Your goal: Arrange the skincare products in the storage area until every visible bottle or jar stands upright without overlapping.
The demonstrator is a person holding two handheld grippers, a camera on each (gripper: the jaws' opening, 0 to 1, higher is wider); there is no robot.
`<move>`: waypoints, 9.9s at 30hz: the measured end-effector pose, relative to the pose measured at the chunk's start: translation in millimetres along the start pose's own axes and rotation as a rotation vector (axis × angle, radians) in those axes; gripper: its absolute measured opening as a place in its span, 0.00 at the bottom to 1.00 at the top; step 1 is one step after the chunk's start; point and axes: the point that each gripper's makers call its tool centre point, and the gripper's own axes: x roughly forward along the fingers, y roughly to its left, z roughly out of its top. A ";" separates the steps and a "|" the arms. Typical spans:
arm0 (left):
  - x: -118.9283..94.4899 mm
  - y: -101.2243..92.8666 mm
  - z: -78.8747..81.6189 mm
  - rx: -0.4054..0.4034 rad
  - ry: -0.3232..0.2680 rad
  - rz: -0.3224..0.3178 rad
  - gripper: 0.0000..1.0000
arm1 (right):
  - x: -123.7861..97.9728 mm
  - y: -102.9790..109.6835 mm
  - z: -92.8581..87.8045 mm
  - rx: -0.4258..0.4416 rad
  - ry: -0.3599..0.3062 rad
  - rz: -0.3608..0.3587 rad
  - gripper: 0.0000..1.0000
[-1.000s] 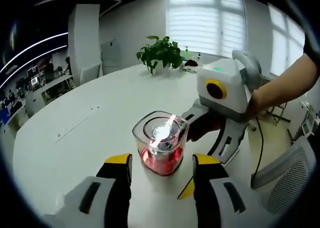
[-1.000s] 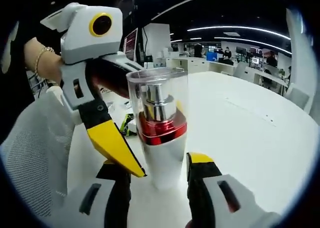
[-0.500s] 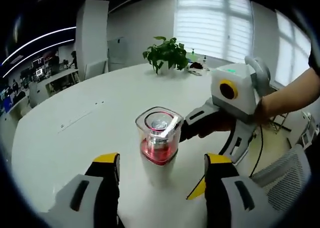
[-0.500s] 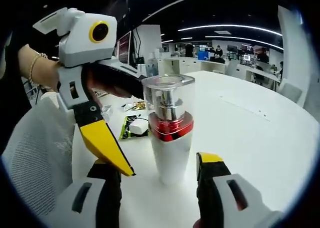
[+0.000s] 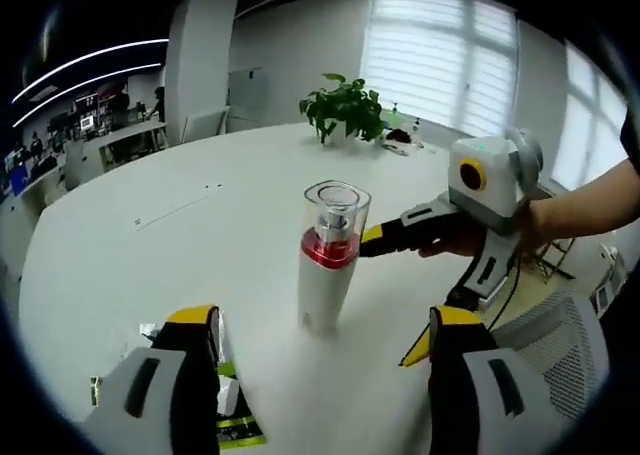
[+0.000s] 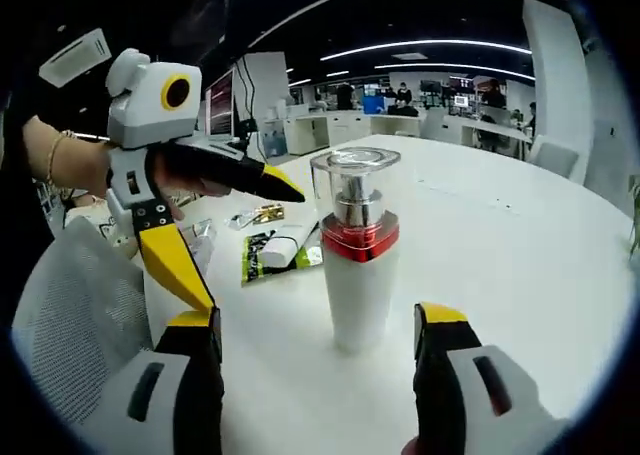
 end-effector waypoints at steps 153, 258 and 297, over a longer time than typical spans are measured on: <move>-180.3 65.5 -132.6 -0.270 -0.062 0.343 0.87 | 212.2 37.5 36.6 -0.032 0.364 -0.107 0.52; -160.1 12.1 -17.0 -0.853 -0.454 0.003 0.54 | 2.8 169.0 104.4 0.066 -0.201 -0.011 0.29; -150.8 -9.3 40.0 -0.747 -0.439 -0.222 0.06 | -14.8 158.6 109.0 0.049 -0.269 0.035 0.31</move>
